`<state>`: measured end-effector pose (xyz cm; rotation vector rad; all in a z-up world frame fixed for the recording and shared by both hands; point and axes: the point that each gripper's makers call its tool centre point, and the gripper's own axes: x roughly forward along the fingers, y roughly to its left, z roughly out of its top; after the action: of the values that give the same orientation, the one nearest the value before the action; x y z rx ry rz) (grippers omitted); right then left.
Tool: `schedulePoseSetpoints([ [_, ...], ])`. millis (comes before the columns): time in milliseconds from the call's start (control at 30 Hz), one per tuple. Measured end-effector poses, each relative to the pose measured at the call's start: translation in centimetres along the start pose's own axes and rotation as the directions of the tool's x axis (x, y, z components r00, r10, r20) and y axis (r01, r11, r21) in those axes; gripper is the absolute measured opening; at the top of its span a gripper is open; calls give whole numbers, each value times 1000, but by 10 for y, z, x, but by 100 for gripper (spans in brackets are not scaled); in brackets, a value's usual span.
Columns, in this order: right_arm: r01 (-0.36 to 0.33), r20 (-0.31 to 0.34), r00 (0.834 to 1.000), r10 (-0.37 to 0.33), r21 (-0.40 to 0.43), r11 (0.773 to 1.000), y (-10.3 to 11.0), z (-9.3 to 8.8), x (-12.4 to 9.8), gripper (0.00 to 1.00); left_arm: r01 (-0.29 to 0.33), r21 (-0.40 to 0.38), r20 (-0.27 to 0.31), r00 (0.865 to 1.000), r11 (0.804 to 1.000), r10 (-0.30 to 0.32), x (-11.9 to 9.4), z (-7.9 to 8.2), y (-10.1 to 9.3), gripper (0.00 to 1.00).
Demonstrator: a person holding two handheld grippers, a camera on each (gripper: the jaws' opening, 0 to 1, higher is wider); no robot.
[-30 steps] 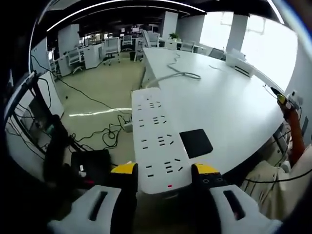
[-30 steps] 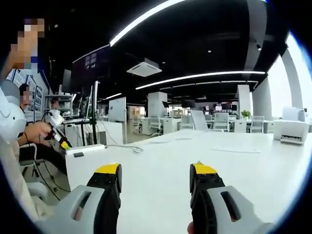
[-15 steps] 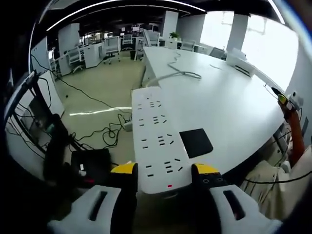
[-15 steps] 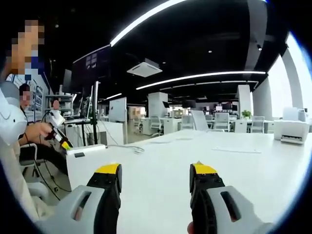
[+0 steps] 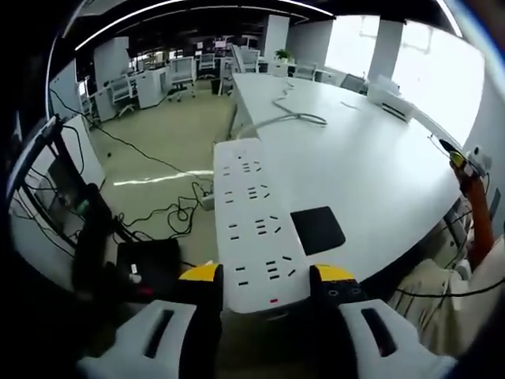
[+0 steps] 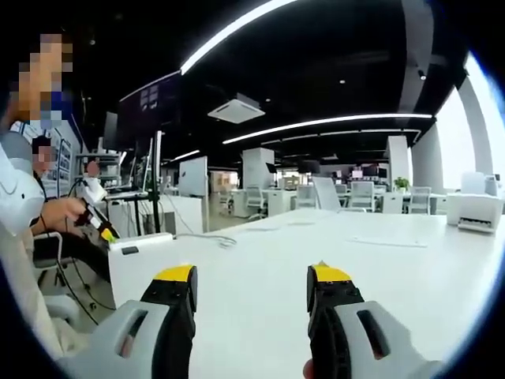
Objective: Pick up the power strip scattered on the table, fix it on the side mounting bracket of the table, and press the switch
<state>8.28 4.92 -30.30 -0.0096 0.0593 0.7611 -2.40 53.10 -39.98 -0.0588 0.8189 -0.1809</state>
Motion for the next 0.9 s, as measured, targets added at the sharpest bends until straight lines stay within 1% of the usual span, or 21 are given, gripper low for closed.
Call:
schedulePoseSetpoints([
  [167,-6,0,1000,6,-5,1000,2,2,3,52,1,-1,-8,1000,1000,-2,0,0,0,48],
  [433,-23,4,1000,23,-25,999,5,13,13,51,1,-2,-23,1000,1000,-1,1,0,0,48],
  [700,-64,-3,998,64,-58,996,14,27,31,52,2,0,-35,999,1000,-2,1,1,3,48],
  [900,-87,-20,996,86,-48,995,12,33,45,52,3,3,-48,999,1000,-3,1,2,4,48],
])
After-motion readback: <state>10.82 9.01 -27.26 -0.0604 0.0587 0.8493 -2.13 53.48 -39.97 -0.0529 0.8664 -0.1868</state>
